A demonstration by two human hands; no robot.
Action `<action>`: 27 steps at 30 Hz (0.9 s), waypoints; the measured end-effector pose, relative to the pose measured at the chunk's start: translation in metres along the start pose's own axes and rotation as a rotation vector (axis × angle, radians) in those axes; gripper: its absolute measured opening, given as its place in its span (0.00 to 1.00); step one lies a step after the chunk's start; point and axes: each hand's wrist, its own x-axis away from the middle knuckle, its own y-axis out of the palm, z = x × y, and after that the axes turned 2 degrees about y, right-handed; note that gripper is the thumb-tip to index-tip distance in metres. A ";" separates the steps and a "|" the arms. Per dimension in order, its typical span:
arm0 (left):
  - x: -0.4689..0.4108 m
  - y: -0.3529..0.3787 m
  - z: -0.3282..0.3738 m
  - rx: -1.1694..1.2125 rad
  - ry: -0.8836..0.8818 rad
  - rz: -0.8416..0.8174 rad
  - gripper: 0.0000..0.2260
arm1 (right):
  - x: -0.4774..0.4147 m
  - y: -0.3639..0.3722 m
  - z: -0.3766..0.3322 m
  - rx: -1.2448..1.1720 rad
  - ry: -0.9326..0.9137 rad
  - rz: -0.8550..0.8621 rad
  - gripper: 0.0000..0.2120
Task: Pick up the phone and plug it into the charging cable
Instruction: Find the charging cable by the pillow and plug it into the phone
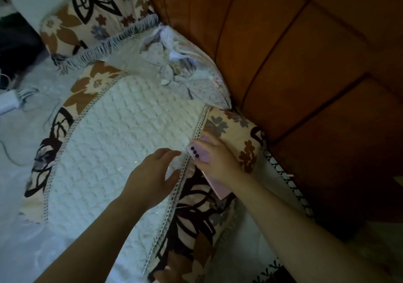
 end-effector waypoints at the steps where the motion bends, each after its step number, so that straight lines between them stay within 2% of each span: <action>1: -0.005 0.003 0.002 -0.004 0.004 -0.005 0.20 | 0.001 -0.003 0.007 -0.004 0.009 0.008 0.26; 4: -0.021 0.011 0.014 -0.016 0.037 -0.018 0.20 | 0.017 -0.019 0.030 -0.008 0.092 0.061 0.28; 8: -0.041 0.024 0.034 -0.033 0.107 -0.044 0.20 | 0.060 -0.041 0.063 0.002 0.208 0.183 0.24; 14: -0.068 0.050 0.065 -0.104 0.270 -0.095 0.20 | 0.120 -0.045 0.110 -0.006 0.403 0.271 0.23; 22: -0.086 0.097 0.069 -0.280 0.257 -0.172 0.23 | 0.133 -0.024 0.176 0.046 0.550 0.332 0.21; 27: -0.083 0.104 0.058 -0.324 0.294 -0.165 0.23 | 0.128 0.001 0.204 0.051 0.629 0.318 0.20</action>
